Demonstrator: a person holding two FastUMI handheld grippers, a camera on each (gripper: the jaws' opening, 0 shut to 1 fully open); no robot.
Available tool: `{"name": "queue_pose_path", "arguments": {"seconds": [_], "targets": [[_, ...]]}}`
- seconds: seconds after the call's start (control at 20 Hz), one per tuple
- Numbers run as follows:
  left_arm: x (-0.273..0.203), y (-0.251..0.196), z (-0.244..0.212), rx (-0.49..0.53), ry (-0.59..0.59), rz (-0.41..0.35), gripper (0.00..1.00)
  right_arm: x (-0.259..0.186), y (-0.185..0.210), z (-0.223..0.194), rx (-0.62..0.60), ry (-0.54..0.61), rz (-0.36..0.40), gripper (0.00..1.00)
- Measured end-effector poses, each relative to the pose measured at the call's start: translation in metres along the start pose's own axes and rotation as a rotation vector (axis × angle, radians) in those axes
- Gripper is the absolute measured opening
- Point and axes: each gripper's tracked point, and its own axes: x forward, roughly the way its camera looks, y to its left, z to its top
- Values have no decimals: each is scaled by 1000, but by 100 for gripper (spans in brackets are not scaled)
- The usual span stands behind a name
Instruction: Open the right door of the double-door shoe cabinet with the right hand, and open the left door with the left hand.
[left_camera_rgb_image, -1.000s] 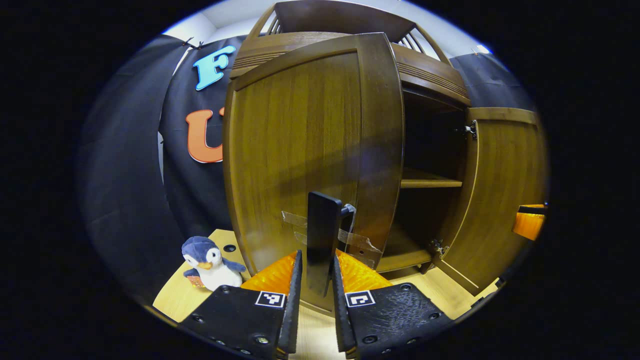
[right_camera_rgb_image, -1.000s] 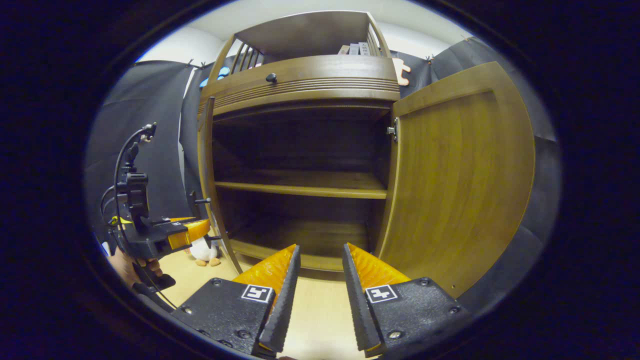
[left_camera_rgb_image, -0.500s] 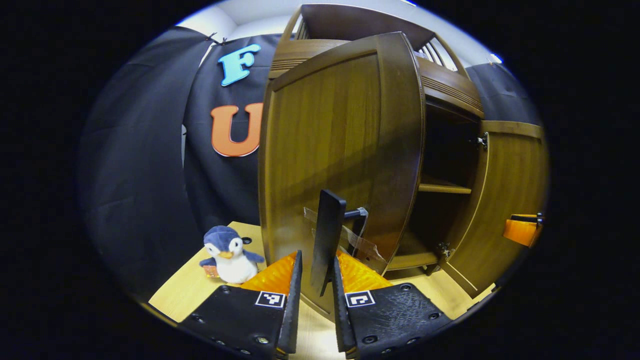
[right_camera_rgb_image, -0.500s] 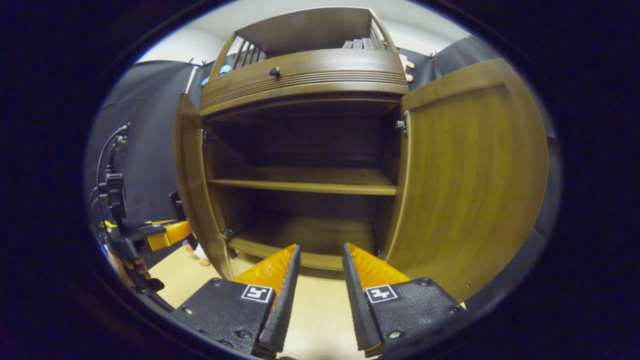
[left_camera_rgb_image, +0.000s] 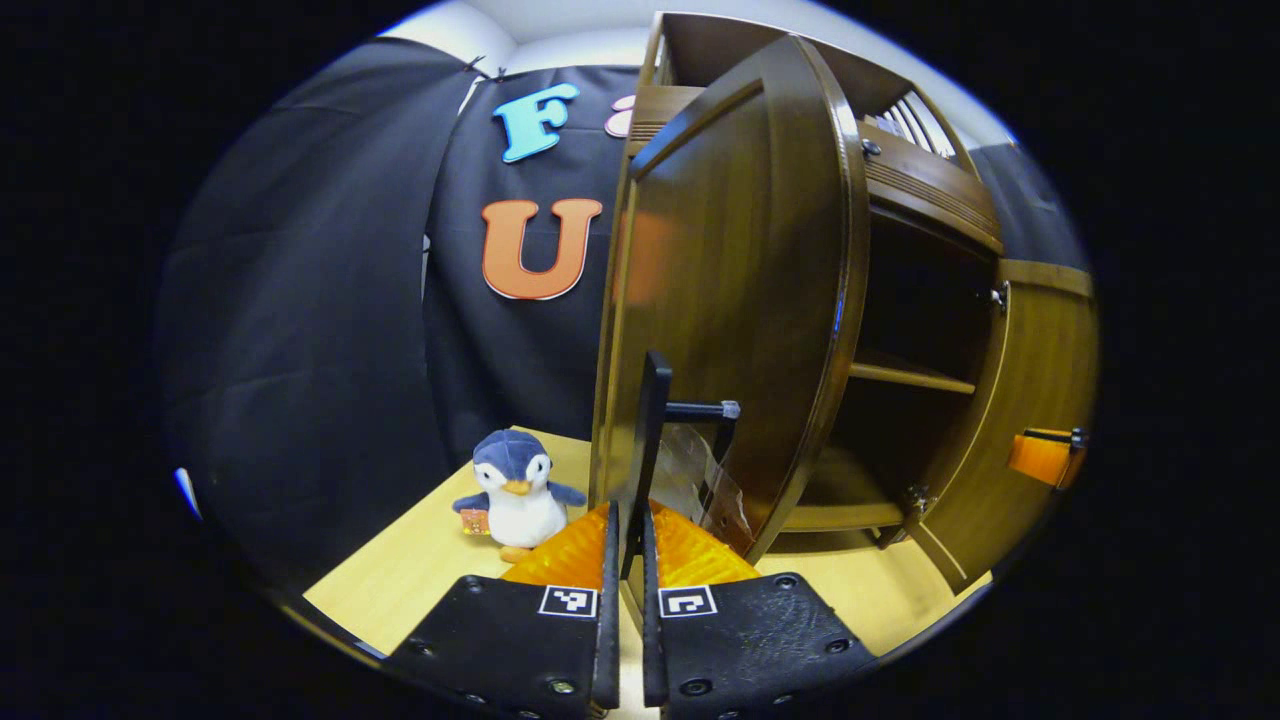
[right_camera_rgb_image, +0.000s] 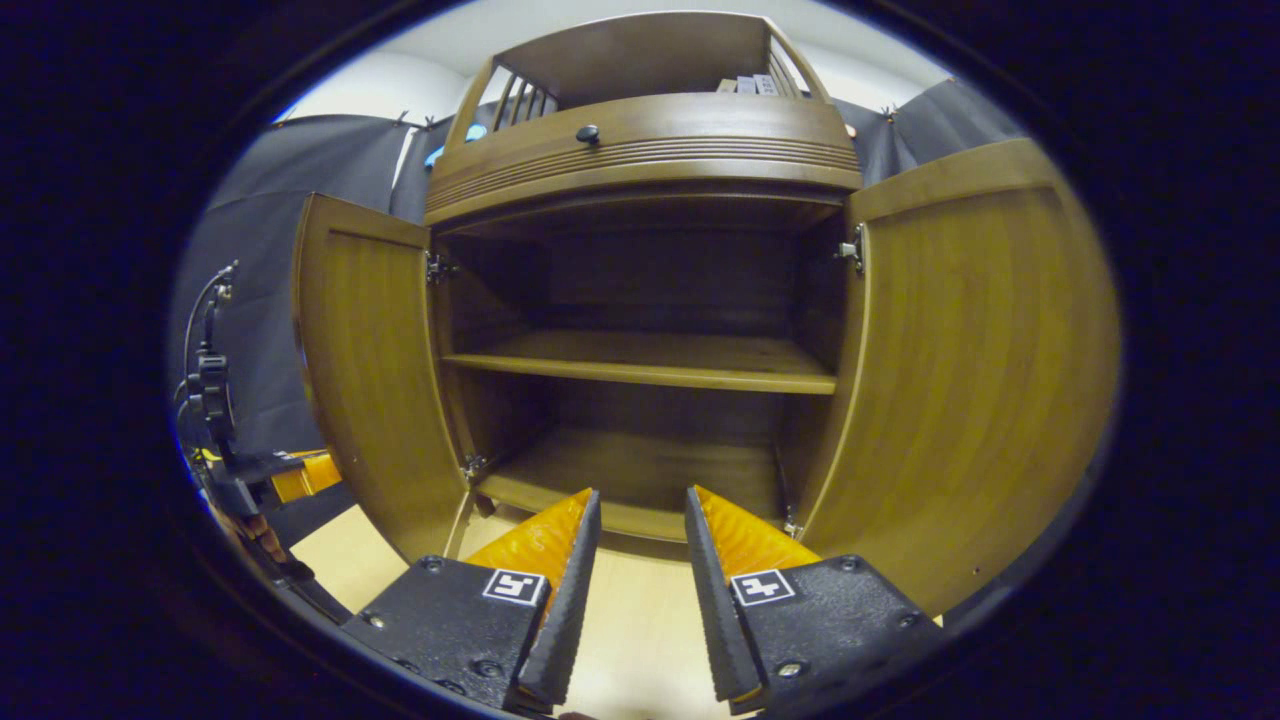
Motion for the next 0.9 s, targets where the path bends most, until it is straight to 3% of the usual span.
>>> {"name": "queue_pose_path", "arguments": {"seconds": [0.2,0.25,0.3,0.35,0.4,0.45,0.5,0.55,0.9], "targets": [[-1,27,6,9,-23,52,9,2,9,-2,-13,7,16,57],[-2,36,9,5,-26,67,18,3,11,-2,-13,9,18,54],[-8,44,10,6,-28,76,8,4,13,-2,-15,9,21,56],[-7,47,9,3,-21,67,5,5,15,-1,-17,9,21,56],[-6,49,9,6,-21,60,18,6,17,-2,-17,9,24,57],[-6,51,8,27,-12,53,4,6,20,-1,-20,11,27,57],[-9,55,10,59,-20,58,18,7,22,-1,-22,9,28,56],[-10,61,13,79,-28,59,4,7,23,0,-24,5,27,56],[-22,117,10,23,-4,166,2,11,40,5,-33,11,44,57]]}}
